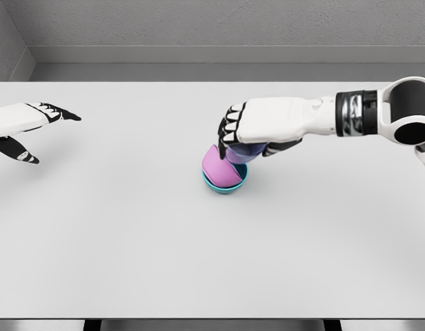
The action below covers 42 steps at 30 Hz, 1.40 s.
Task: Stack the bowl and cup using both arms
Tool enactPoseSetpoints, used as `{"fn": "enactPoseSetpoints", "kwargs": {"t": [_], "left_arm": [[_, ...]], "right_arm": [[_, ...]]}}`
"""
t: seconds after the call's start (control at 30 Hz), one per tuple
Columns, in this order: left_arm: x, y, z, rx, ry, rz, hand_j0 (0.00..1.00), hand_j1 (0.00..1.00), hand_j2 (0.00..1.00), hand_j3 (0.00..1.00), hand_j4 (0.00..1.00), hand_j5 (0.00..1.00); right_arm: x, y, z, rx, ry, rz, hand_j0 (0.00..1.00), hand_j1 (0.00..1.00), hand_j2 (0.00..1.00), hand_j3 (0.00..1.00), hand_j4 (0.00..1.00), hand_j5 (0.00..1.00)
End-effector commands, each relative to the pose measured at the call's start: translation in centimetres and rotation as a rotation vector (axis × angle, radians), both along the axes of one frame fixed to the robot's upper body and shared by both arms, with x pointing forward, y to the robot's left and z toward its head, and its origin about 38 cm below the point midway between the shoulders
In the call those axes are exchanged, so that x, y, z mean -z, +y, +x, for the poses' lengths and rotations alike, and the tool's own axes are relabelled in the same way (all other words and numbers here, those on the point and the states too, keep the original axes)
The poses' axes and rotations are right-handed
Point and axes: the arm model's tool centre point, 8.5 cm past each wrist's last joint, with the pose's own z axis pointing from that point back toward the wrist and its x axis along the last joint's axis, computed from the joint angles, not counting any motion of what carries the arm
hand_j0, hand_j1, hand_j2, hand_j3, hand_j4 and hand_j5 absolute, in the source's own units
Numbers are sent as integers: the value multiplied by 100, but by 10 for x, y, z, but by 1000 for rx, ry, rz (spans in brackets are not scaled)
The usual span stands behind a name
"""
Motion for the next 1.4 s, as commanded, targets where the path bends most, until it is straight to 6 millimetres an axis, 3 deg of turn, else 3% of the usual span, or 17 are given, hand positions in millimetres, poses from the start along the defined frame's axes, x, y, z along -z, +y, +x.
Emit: {"fn": "enactPoseSetpoints", "kwargs": {"t": [0.0, 1.1, 1.13, 1.17, 1.37], "left_arm": [[-1, 1, 0, -4, -1, -6, 100, 100, 100, 100, 100, 100], [-1, 1, 0, -4, -1, -6, 100, 100, 100, 100, 100, 100], [-1, 1, 0, -5, -1, -5, 100, 100, 100, 100, 100, 100], [-1, 1, 0, -4, -1, -6, 100, 100, 100, 100, 100, 100], [-1, 1, 0, -4, -1, -6, 100, 100, 100, 100, 100, 100]], "right_arm": [[0, 0, 0, 1, 5, 2, 64, 64, 64, 64, 64, 64], [10, 9, -3, -22, 27, -4, 65, 65, 65, 65, 65, 65], [9, 9, -3, -20, 26, -3, 71, 71, 71, 71, 71, 71], [10, 9, -2, -6, 30, -2, 99, 99, 99, 99, 99, 99], [9, 10, -2, -9, 30, -2, 99, 99, 99, 99, 99, 99]]}}
